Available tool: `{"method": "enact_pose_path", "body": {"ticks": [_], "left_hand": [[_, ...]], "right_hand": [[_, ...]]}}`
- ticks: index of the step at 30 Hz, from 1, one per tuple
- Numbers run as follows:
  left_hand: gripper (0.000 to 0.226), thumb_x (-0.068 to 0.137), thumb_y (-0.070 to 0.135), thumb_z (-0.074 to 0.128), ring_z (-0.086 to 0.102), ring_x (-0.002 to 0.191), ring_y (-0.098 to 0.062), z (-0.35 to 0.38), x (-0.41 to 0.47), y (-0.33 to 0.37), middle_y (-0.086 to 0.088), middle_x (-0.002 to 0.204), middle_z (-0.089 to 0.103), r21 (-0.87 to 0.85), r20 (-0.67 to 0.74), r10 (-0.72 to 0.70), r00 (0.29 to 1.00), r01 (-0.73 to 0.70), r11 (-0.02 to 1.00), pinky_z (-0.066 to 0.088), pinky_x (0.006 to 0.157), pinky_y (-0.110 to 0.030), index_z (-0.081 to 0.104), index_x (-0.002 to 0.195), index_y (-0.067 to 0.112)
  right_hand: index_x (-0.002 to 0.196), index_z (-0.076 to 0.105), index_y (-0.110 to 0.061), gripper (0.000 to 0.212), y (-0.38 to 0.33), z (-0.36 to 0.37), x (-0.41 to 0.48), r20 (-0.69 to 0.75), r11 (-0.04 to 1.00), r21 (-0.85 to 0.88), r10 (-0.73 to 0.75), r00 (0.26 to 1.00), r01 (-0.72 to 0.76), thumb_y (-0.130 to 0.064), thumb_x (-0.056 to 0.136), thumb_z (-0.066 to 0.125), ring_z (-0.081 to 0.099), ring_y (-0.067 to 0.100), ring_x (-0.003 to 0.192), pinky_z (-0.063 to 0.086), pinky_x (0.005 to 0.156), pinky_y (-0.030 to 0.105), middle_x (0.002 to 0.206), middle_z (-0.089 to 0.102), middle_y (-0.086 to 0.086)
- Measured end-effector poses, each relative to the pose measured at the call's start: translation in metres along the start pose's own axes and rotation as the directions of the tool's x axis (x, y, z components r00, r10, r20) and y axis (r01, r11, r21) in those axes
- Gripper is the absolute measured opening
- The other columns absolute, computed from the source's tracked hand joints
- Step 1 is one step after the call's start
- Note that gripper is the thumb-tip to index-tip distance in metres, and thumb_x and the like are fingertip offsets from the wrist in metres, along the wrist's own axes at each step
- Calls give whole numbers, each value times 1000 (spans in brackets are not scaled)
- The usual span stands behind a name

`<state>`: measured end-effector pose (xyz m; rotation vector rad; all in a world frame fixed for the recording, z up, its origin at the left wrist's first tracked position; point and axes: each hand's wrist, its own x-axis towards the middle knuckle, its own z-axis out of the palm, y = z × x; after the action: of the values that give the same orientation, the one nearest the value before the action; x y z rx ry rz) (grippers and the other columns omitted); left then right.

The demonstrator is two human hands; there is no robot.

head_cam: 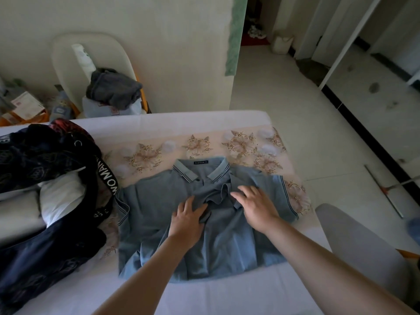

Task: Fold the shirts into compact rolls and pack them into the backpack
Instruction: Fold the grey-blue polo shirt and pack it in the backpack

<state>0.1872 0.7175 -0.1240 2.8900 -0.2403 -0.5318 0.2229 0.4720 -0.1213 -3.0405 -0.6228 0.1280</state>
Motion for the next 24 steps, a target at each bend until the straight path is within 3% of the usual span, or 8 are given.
{"method": "enact_pose_path", "body": {"ticks": [4, 6, 8, 10, 13, 15, 18, 24], "left_hand": [[70, 83, -4, 49, 41, 126, -26, 2, 12, -21, -3, 138, 38, -275, -86, 41, 995, -63, 959, 42, 105, -40, 43, 145, 28], [61, 75, -13, 48, 52, 109, -25, -4, 22, -30, -3, 115, 51, -364, -236, 80, 968, -164, 917, 49, 94, -41, 64, 125, 17], [51, 71, -14, 50, 55, 100, -27, -17, 37, -39, -3, 102, 54, -329, -363, 39, 931, -168, 929, 50, 89, -42, 71, 108, 14], [49, 74, -7, 54, 52, 106, -25, -37, 54, -42, -1, 108, 54, -266, -363, -67, 930, -35, 963, 44, 94, -39, 70, 111, 20], [48, 82, 15, 54, 39, 125, -21, -54, 74, -36, 4, 132, 46, -152, -204, -151, 967, 121, 981, 31, 108, -39, 59, 126, 31], [51, 84, 17, 52, 34, 130, -21, -56, 83, -24, 4, 139, 41, -140, -165, -81, 983, 58, 988, 26, 112, -39, 52, 133, 31], [52, 89, 19, 51, 28, 136, -21, -46, 90, -3, 4, 146, 35, -86, -147, 100, 984, -113, 990, 24, 115, -40, 45, 140, 32], [60, 99, 48, 38, 3, 150, -26, -16, 97, 10, 0, 164, 7, 41, 77, 111, 991, -115, 993, 9, 121, -47, 16, 155, 38]], "right_hand": [[94, 72, -20, 25, 6, 5, 22, -61, 998, 5, 69, 996, -69, -4, 75, 75, 63, 28, 89, 48, 81, 41, 96, 66, 3], [97, 64, -15, 4, 11, -1, 31, -94, 941, 248, 259, 961, -229, -15, 93, 64, 63, 27, 76, 46, 64, 35, 84, 64, 1], [103, 55, -12, 11, 19, -8, 42, -79, 776, 447, 530, 844, -446, -22, 102, 50, 54, 26, 67, 37, 56, 34, 80, 58, 1], [102, 52, -12, 13, 37, -13, 50, -17, 609, 543, 696, 718, -578, -23, 104, 45, 49, 25, 66, 32, 56, 34, 77, 56, 1], [108, 66, -11, 23, 59, -13, 55, 116, 598, 560, 629, 769, -573, -14, 100, 45, 60, 26, 83, 45, 67, 31, 98, 68, 9], [121, 69, -19, 37, 73, -8, 52, 76, 707, 493, 546, 835, -507, -8, 94, 47, 62, 31, 106, 51, 91, 37, 121, 67, 10], [147, 42, -24, 53, 83, 0, 45, 164, 836, 115, 516, 841, -536, -19, 95, 50, 50, 34, 122, 40, 103, 48, 137, 54, 9], [114, 62, -24, 29, 106, -5, 37, 69, 771, -250, 618, 783, -586, -12, 92, 47, 55, 26, 104, 32, 103, 45, 104, 62, 1]]}}
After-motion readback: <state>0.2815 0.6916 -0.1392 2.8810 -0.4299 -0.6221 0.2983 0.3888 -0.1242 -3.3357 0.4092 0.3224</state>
